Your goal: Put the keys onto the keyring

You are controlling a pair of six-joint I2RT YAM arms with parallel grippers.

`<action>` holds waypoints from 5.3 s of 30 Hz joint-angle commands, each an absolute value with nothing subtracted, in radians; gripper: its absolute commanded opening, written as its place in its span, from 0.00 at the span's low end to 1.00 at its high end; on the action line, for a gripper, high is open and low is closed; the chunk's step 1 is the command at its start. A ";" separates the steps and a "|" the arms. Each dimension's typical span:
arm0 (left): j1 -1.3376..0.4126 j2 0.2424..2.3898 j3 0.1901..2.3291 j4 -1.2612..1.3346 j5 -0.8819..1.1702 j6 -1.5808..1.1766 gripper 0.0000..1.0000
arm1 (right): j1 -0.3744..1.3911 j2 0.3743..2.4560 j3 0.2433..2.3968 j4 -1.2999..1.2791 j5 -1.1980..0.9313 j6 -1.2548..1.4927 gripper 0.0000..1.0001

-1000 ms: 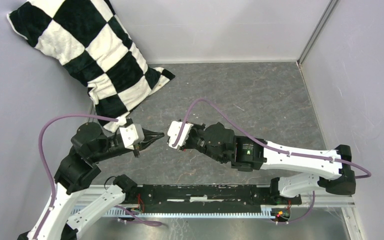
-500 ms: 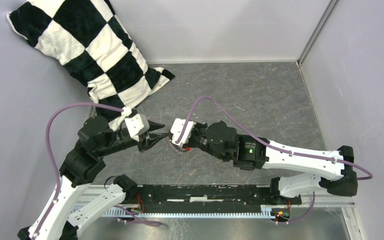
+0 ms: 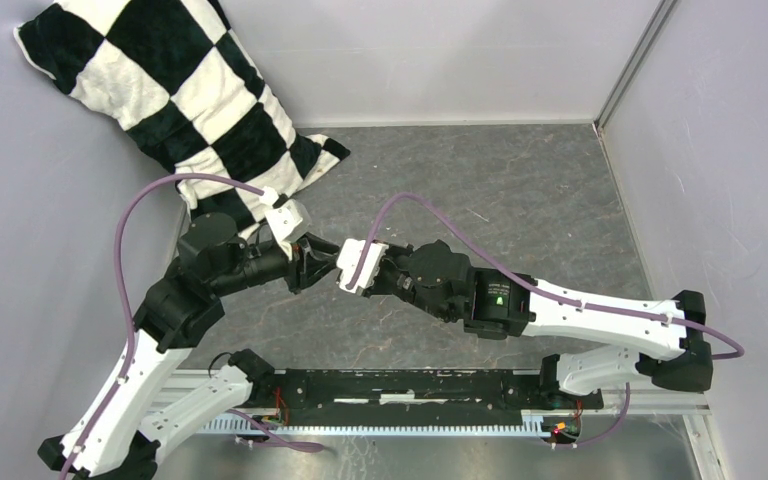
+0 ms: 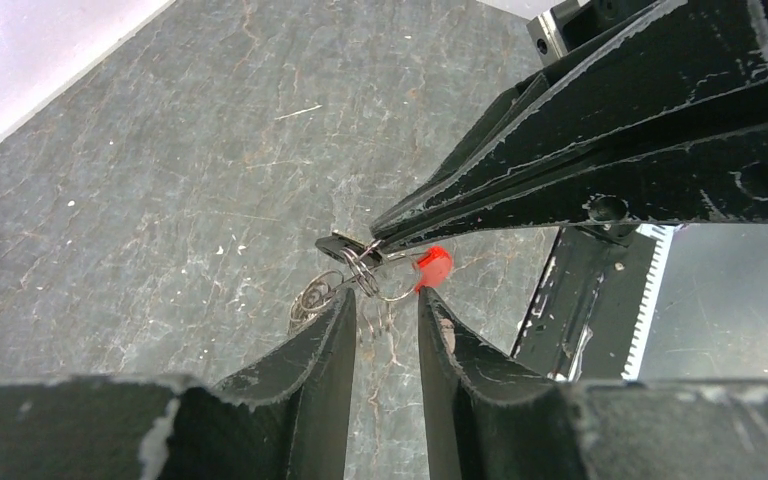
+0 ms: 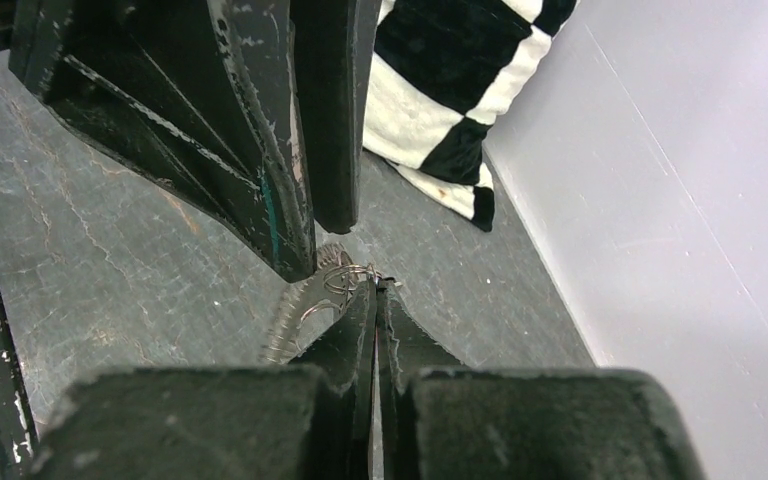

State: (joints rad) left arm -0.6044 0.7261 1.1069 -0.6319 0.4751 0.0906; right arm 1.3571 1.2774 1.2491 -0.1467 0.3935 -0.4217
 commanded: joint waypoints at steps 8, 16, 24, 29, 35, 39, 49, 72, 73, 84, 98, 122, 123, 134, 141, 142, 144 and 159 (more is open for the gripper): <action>-0.608 0.722 1.112 -0.592 0.502 0.015 0.34 | 1.357 1.284 1.309 -0.109 0.370 -0.423 0.01; -0.606 0.730 1.102 -0.580 0.522 0.004 0.31 | 1.356 1.297 1.319 -0.112 0.364 -0.428 0.01; -0.606 0.715 1.074 -0.604 0.499 0.030 0.31 | 1.358 1.296 1.320 -0.113 0.362 -0.433 0.01; -0.606 0.708 1.051 -0.600 0.455 0.034 0.33 | 1.357 1.296 1.333 -0.123 0.349 -0.439 0.01; -0.606 0.716 1.058 -0.583 0.455 0.024 0.31 | 1.358 1.296 1.329 -0.121 0.341 -0.436 0.01; -0.606 0.713 1.057 -0.579 0.453 0.019 0.31 | 1.358 1.299 1.328 -0.118 0.335 -0.430 0.01; -0.606 0.695 1.057 -0.589 0.408 0.044 0.39 | 1.358 1.299 1.326 -0.125 0.331 -0.428 0.01; -0.606 0.677 1.101 -0.737 0.504 0.300 0.41 | 1.357 1.292 1.319 -0.128 0.324 -0.434 0.01; -0.606 0.678 1.106 -0.742 0.506 0.314 0.41 | 1.358 1.292 1.320 -0.130 0.324 -0.434 0.01; -0.606 0.715 1.153 -0.768 0.485 0.351 0.38 | 1.357 1.295 1.322 -0.135 0.313 -0.428 0.01; -0.606 0.730 1.124 -0.716 0.510 0.296 0.34 | 1.357 1.302 1.336 -0.147 0.309 -0.428 0.01; -0.606 0.753 1.126 -0.704 0.495 0.297 0.37 | 1.357 1.305 1.342 -0.148 0.286 -0.419 0.01; -0.606 0.753 1.126 -0.704 0.495 0.296 0.37 | 1.357 1.305 1.343 -0.149 0.284 -0.419 0.01; -0.606 0.776 1.126 -0.704 0.456 0.304 0.27 | 1.358 1.310 1.349 -0.150 0.276 -0.415 0.01; -0.606 0.780 1.135 -0.695 0.465 0.304 0.02 | 1.358 1.295 1.318 -0.130 0.279 -0.394 0.01; -0.607 0.777 1.134 -0.692 0.469 0.307 0.02 | 1.358 1.288 1.310 -0.118 0.283 -0.390 0.01; -0.606 0.767 1.131 -0.685 0.481 0.317 0.02 | 1.357 1.279 1.293 -0.100 0.299 -0.379 0.01; -0.606 0.672 1.074 -0.597 0.492 0.328 0.02 | 1.313 1.199 1.150 0.021 0.370 -0.275 0.01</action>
State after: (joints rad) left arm -0.6044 0.7044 1.0927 -0.6941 0.4808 0.3096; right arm 1.3441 1.2362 1.1801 -0.0296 0.3237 -0.3248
